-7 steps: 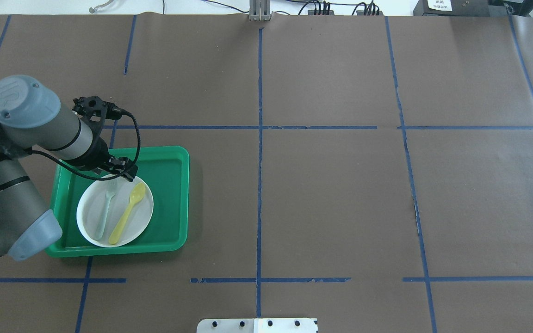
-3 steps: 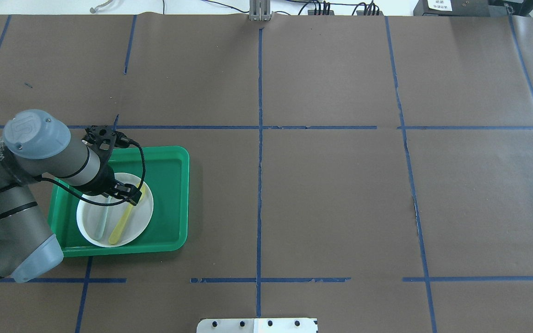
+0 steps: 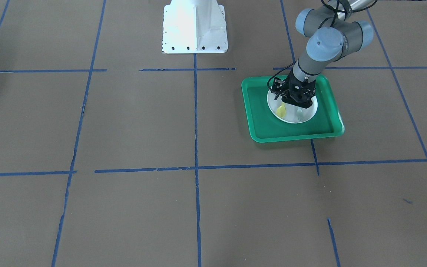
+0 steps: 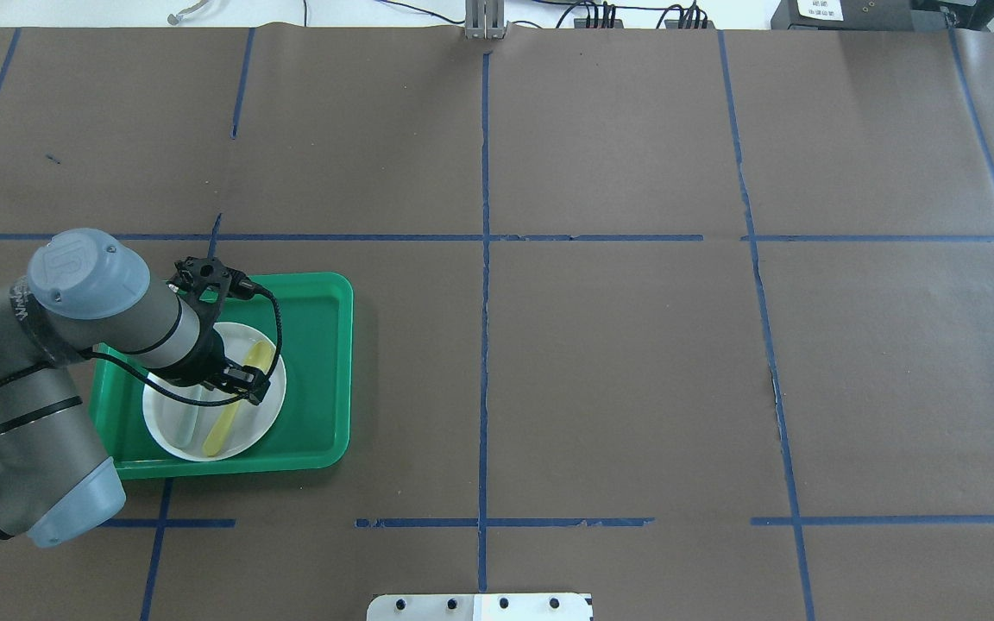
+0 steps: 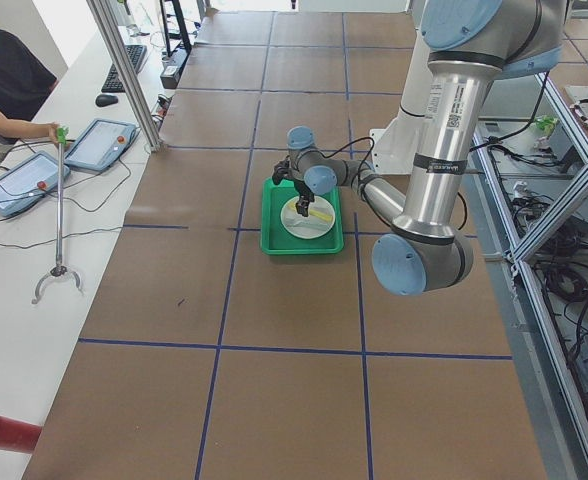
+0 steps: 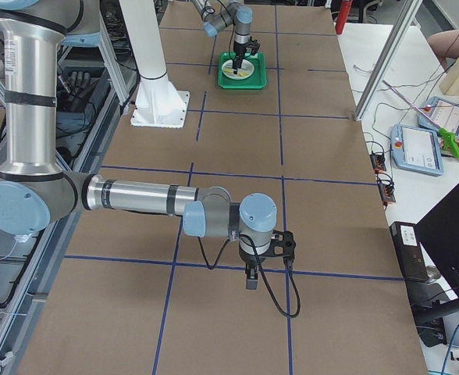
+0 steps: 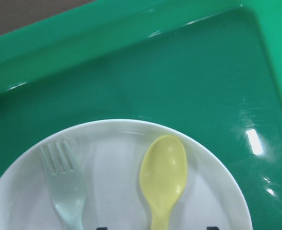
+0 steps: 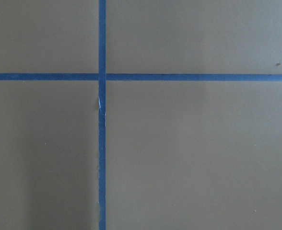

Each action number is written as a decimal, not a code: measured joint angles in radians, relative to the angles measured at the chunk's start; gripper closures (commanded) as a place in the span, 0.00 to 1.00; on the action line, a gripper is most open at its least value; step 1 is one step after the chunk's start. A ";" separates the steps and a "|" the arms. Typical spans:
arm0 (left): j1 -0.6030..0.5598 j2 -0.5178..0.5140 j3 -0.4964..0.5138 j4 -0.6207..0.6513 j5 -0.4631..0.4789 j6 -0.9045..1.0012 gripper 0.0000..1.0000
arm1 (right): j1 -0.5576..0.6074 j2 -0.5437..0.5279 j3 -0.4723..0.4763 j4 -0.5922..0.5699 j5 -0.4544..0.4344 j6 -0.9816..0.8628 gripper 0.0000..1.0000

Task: Place spoon
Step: 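Lower the left gripper and close it on the yellow spoon handle, then carry the yellow spoon off the plate onto the tray beside it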

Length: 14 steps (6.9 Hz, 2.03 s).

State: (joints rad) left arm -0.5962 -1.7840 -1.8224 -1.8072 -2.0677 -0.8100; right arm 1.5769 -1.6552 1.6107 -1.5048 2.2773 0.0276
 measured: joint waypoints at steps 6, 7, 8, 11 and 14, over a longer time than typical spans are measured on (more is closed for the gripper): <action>0.007 0.012 0.008 0.003 0.001 0.001 1.00 | 0.000 0.000 0.000 0.000 0.000 0.000 0.00; 0.006 0.018 0.003 0.003 0.001 0.001 1.00 | 0.000 0.000 0.000 0.000 -0.001 0.000 0.00; 0.000 0.024 -0.011 0.004 -0.001 0.000 1.00 | 0.000 0.000 0.000 0.000 -0.001 0.000 0.00; -0.090 -0.024 -0.139 0.135 -0.025 -0.085 1.00 | 0.000 0.000 0.000 0.000 0.000 0.000 0.00; -0.079 -0.194 0.000 0.208 -0.042 -0.322 1.00 | 0.000 0.000 0.000 0.000 -0.001 0.000 0.00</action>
State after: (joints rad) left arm -0.6756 -1.9783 -1.8224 -1.5996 -2.1093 -1.1317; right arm 1.5769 -1.6551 1.6107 -1.5048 2.2765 0.0276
